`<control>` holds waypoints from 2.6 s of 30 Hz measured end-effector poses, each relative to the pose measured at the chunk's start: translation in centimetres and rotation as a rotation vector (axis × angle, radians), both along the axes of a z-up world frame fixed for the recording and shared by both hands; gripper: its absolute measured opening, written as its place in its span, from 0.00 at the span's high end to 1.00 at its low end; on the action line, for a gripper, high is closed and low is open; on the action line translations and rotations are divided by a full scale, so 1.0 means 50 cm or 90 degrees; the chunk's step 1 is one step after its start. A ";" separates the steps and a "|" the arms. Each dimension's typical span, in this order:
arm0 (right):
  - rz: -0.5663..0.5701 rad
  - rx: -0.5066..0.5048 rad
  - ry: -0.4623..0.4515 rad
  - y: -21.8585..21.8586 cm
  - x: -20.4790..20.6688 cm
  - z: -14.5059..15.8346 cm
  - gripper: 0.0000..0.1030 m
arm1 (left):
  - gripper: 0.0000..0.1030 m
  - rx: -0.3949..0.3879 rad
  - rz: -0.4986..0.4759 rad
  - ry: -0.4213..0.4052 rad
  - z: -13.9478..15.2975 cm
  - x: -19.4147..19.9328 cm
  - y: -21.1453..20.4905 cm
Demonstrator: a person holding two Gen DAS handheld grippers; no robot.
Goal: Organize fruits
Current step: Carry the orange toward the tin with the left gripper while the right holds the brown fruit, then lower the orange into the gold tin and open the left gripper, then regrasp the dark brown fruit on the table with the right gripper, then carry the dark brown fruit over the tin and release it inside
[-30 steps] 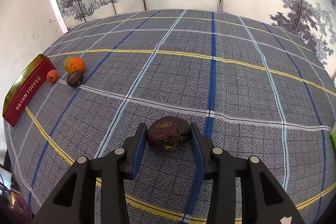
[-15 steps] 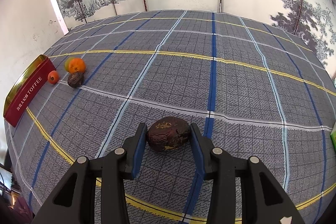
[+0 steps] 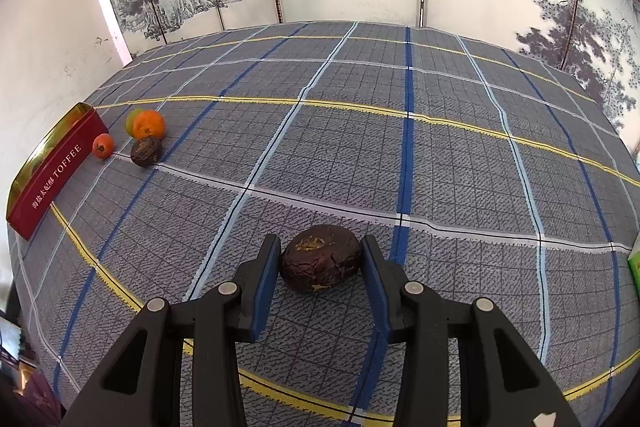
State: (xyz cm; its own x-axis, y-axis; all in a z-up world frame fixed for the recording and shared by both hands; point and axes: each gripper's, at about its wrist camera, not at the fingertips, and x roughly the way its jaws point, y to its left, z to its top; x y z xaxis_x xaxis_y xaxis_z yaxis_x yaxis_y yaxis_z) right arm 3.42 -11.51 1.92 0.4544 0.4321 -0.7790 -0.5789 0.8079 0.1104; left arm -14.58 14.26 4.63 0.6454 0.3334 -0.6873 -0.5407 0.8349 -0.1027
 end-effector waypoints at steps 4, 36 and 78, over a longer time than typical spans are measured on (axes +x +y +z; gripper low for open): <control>0.002 -0.005 -0.001 0.003 0.000 -0.001 0.62 | 0.60 0.002 0.022 0.016 -0.024 0.008 0.044; 0.004 0.008 -0.022 0.016 -0.040 0.030 0.62 | 0.22 0.132 0.119 0.032 -0.025 -0.009 0.033; 0.308 0.139 -0.010 0.394 -0.205 0.196 0.65 | 0.20 0.082 0.127 -0.016 -0.011 -0.109 0.019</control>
State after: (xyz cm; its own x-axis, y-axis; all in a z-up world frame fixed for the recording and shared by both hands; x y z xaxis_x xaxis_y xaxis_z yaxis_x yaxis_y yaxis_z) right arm -6.84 8.21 11.70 0.1743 0.7467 -0.6419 -0.8826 0.4075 0.2344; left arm -20.00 15.22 4.06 0.5748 0.5395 -0.6152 -0.6946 0.7192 -0.0183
